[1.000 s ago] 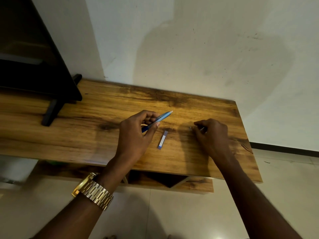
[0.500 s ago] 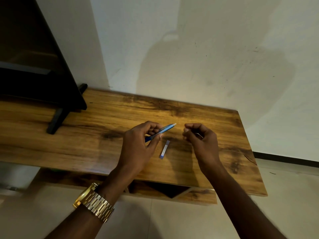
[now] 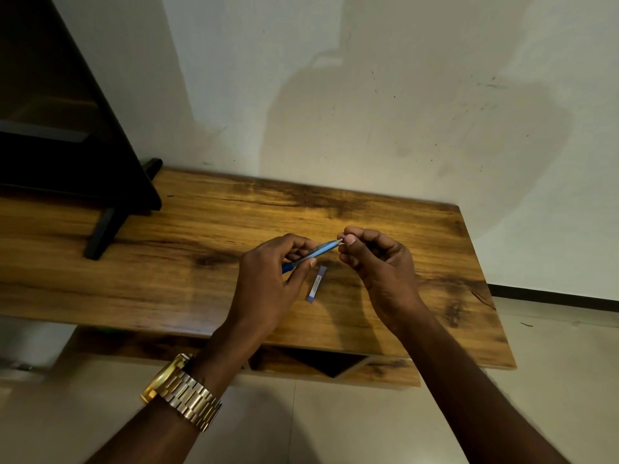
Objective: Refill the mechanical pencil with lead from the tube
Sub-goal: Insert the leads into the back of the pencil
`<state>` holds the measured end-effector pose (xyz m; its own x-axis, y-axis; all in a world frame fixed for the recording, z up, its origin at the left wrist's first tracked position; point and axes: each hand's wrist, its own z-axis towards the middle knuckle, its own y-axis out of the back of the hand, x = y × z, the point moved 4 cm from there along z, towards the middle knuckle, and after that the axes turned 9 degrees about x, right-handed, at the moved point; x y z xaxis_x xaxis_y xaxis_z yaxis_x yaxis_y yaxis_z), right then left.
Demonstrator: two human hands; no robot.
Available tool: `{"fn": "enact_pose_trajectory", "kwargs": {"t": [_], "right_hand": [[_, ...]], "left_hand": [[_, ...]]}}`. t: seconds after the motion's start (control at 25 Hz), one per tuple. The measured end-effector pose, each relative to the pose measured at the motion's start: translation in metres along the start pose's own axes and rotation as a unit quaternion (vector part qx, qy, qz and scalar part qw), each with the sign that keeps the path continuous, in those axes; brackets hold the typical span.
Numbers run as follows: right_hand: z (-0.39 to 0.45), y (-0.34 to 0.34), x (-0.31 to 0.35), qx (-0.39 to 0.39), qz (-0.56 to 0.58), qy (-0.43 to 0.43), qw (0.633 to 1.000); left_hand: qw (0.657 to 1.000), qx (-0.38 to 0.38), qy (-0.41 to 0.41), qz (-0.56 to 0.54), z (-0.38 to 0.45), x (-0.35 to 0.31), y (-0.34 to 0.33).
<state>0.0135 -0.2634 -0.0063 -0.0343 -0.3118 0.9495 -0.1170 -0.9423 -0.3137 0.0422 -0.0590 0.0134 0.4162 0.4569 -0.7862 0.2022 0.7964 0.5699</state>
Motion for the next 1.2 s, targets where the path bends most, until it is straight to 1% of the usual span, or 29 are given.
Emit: {"fn": "enact_pose_trajectory", "kwargs": {"t": [0.24,0.48,0.64,0.8,0.92,1.0,1.12,1.2], "right_hand": [[0.002,0.002,0.002,0.014,-0.013,-0.011,1.000],[0.003,0.006,-0.001,0.035,-0.014,-0.020,0.999],[0.003,0.007,-0.004,0.038,-0.053,-0.026,0.998],[0.003,0.011,0.000,0.067,-0.039,-0.045,0.996],[0.003,0.012,0.001,0.079,-0.055,-0.049,0.994],[0.003,0.008,-0.001,0.086,-0.044,-0.055,0.994],[0.001,0.001,-0.003,0.086,-0.008,-0.063,0.994],[-0.001,-0.005,-0.007,0.082,-0.032,-0.055,0.995]], "left_hand": [[1.000,-0.007,0.000,0.002,0.003,0.001,0.002],[1.000,0.004,-0.020,0.012,0.001,-0.001,-0.002],[1.000,-0.003,-0.011,0.007,-0.001,0.002,0.000],[1.000,0.003,-0.012,0.012,0.001,0.001,0.001],[1.000,0.011,-0.019,0.020,0.001,-0.002,0.003],[1.000,0.009,-0.005,-0.006,-0.002,-0.001,0.002],[0.996,-0.005,0.048,-0.071,-0.008,0.000,-0.003],[0.991,-0.026,0.077,-0.109,-0.010,0.001,-0.006]]}}
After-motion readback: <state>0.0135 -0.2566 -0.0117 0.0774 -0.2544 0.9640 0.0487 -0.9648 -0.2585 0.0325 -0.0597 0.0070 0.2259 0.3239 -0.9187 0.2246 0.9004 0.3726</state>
